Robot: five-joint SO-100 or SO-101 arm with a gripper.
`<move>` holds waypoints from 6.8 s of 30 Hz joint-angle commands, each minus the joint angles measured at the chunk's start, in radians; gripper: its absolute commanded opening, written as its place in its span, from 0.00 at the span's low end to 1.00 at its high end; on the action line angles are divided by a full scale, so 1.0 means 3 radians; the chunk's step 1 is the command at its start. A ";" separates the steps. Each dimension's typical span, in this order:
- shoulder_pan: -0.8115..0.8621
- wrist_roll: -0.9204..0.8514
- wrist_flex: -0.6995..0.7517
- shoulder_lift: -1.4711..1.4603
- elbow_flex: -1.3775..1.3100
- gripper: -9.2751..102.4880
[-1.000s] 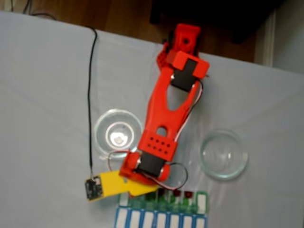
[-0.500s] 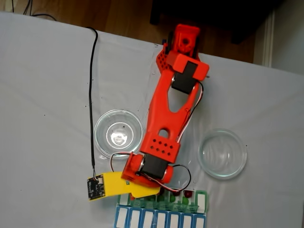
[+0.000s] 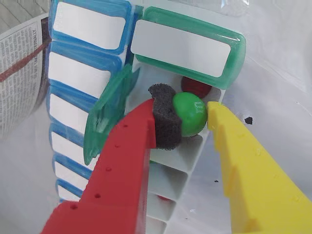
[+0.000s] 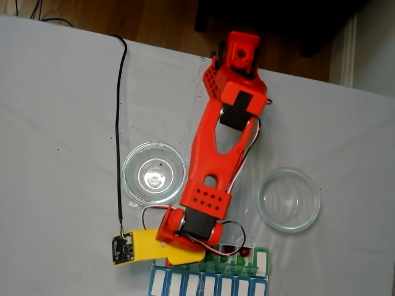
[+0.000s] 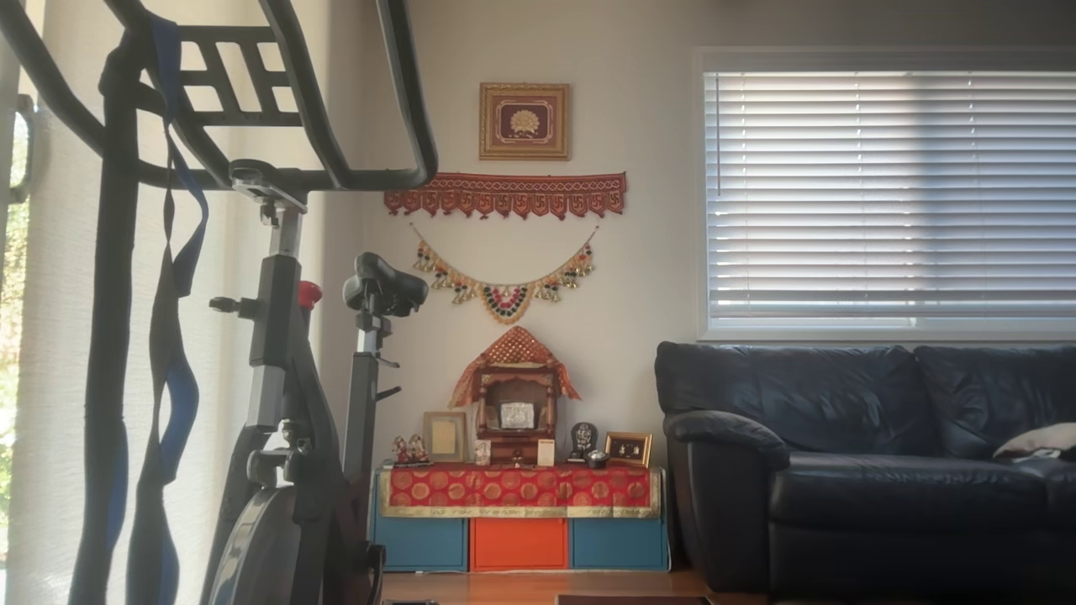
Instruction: Sort medicines into box.
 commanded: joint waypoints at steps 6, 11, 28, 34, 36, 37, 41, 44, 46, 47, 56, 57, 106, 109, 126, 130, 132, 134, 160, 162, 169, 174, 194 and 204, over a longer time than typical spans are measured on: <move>-0.0097 0.0107 0.0102 0.0031 -0.0588 0.09; -0.0159 0.0128 0.0128 0.0026 -0.0522 0.09; -0.0199 0.0373 -0.0179 -0.0199 -0.0670 0.09; -0.0194 0.0404 -0.0148 -0.0276 -0.0813 0.16; -0.0220 0.0348 -0.0164 -0.0266 -0.0767 0.20; -0.0230 0.0327 -0.0199 -0.0251 -0.0726 0.22; -0.0220 0.0307 -0.0266 -0.0159 -0.0639 0.25; -0.0210 0.0297 -0.0266 -0.0097 -0.0583 0.27; -0.0205 0.0281 -0.0261 -0.0077 -0.0573 0.28; -0.0199 0.0281 -0.0256 -0.0077 -0.0573 0.29; -0.0189 0.0256 -0.0251 -0.0015 -0.0537 0.28; -0.0189 0.0240 -0.0251 0.0000 -0.0527 0.27; 0.0220 -0.0153 0.1646 0.1289 -0.0189 0.09; -0.0118 0.0169 0.1529 0.1498 0.0082 0.09; -0.0987 0.1217 -0.0261 0.2020 0.1043 0.09; -0.1023 0.1370 -0.0537 0.1928 0.1058 0.09; -0.1074 0.1432 -0.0680 0.1897 0.1110 0.09; -0.1145 0.1447 -0.0808 0.1877 0.1191 0.09; -0.1345 0.1703 -0.1514 0.1243 0.1227 0.09; -0.1335 0.1687 -0.1519 0.1227 0.1222 0.09; -0.1304 0.1565 -0.1585 0.1207 0.1309 0.09; -0.1304 0.1503 -0.1554 0.1273 0.1360 0.09; -0.1237 0.1135 -0.1355 0.1452 0.1662 0.09; -0.1258 0.1125 -0.1217 0.1227 0.1544 0.09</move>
